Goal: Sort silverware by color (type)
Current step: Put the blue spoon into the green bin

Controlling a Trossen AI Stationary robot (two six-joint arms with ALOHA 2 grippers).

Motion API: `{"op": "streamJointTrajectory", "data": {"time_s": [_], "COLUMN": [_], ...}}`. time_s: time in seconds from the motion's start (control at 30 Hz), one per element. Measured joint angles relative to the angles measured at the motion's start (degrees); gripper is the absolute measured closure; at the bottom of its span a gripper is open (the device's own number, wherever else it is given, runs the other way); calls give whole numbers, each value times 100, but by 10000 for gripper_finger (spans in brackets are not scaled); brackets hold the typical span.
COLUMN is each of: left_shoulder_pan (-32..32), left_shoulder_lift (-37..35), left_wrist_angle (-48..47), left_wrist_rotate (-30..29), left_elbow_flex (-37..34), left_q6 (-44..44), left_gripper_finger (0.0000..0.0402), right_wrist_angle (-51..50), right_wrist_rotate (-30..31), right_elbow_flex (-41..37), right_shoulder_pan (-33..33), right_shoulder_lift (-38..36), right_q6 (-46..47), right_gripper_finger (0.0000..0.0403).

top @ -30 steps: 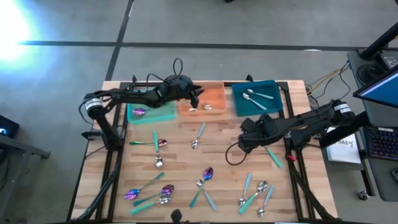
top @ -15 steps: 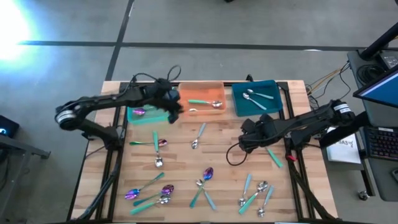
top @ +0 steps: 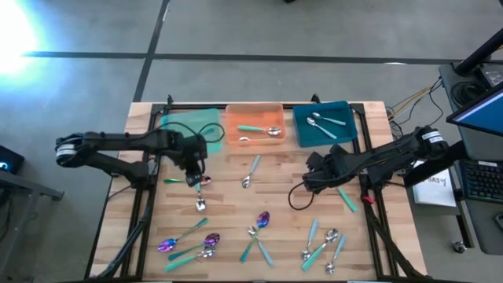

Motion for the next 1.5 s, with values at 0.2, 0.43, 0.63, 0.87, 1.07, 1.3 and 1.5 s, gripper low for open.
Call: {"op": "streamJointTrajectory", "data": {"time_s": [0.2, 0.43, 0.63, 0.87, 1.07, 1.3, 1.5], "left_shoulder_pan": [4, 2, -35, -63, -70, -72, -80], "left_shoulder_lift": [-63, -45, 142, 580, 1038, 1213, 866], "left_wrist_angle": [-12, 29, 181, 569, 567, 517, 567], "left_wrist_rotate": [-233, -248, -246, -259, -380, -434, -777], "left_elbow_flex": [-661, -1093, -1014, -1058, -1051, -951, -643], "left_q6": [-187, -356, -542, -825, -855, -849, -847], "left_gripper_finger": [299, 299, 299, 299, 299, 299, 299], "right_wrist_angle": [69, 228, 342, 359, 360, 369, 393], "right_wrist_rotate": [-1, -2, -4, -4, -4, -4, -6], "right_elbow_flex": [-14, -14, -14, -14, -14, -14, -14], "right_shoulder_pan": [0, 0, 0, 0, 0, 0, 2], "right_shoulder_lift": [0, 0, 0, 0, 0, 0, 0], "right_q6": [4, 2, 3, -88, -100, -155, -153], "right_gripper_finger": [280, 281, 282, 282, 286, 284, 289]}}
